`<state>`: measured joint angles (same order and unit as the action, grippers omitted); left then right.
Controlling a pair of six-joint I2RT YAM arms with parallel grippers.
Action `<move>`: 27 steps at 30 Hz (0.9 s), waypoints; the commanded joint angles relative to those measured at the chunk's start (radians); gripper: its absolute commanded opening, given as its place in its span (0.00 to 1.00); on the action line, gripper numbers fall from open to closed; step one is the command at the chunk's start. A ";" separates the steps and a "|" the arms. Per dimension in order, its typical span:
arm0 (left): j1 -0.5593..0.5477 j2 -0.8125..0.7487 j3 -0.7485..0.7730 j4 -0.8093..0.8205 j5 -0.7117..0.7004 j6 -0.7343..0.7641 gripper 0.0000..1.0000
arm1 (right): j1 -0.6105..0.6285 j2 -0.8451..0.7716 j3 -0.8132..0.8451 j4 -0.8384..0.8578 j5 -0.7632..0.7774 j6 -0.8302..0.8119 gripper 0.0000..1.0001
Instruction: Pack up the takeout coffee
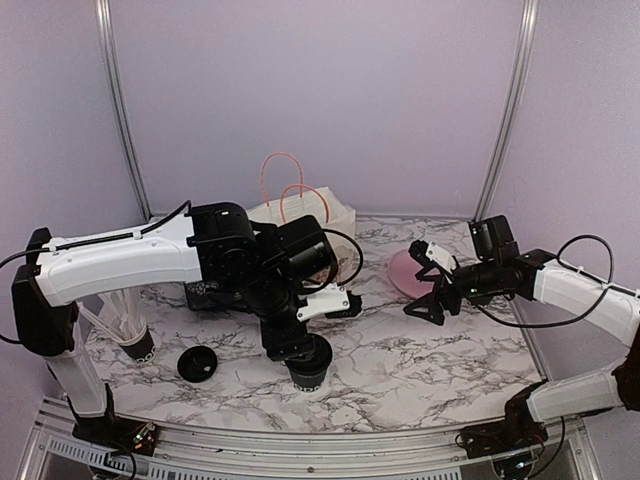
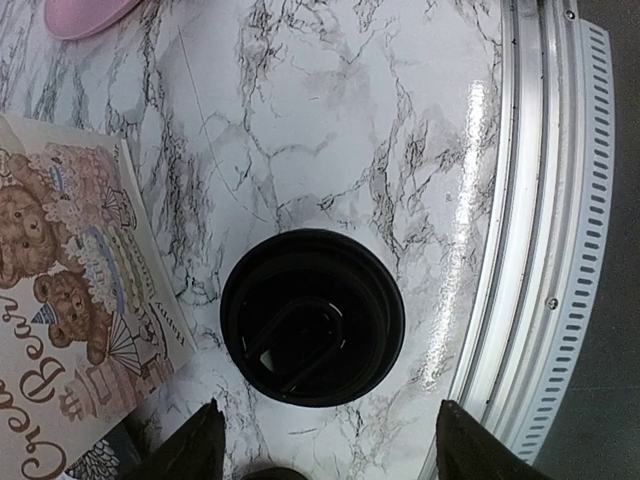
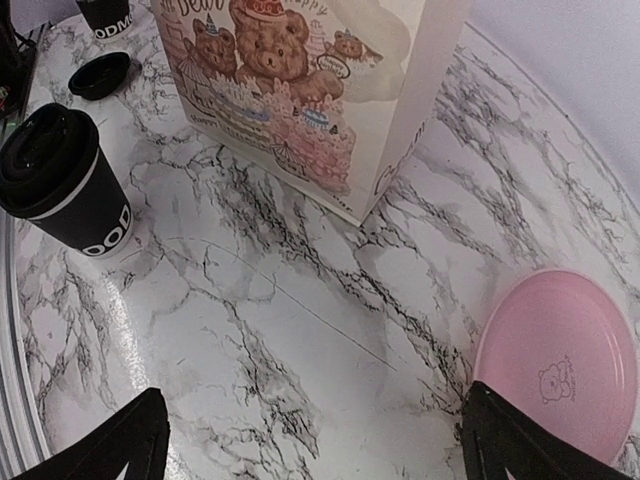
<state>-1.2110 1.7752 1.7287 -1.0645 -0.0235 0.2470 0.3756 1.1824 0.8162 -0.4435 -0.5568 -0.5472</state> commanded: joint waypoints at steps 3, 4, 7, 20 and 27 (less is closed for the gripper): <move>-0.004 0.086 0.087 -0.028 0.030 0.037 0.78 | -0.004 -0.039 0.004 0.100 -0.092 0.014 0.98; -0.004 0.101 0.090 -0.029 0.029 0.034 0.78 | -0.004 -0.041 0.002 0.096 -0.092 0.010 0.98; -0.003 0.129 0.084 -0.029 0.002 0.033 0.80 | -0.004 -0.044 -0.003 0.094 -0.097 -0.002 0.98; 0.042 0.155 0.056 -0.017 0.019 0.029 0.80 | -0.004 -0.036 0.001 0.068 -0.137 -0.030 0.98; 0.056 0.164 0.050 -0.012 0.070 0.034 0.80 | -0.004 -0.033 0.000 0.059 -0.144 -0.039 0.98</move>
<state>-1.1641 1.9194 1.7863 -1.0676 0.0063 0.2737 0.3737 1.1534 0.8127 -0.3748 -0.6765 -0.5735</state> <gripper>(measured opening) 0.797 0.977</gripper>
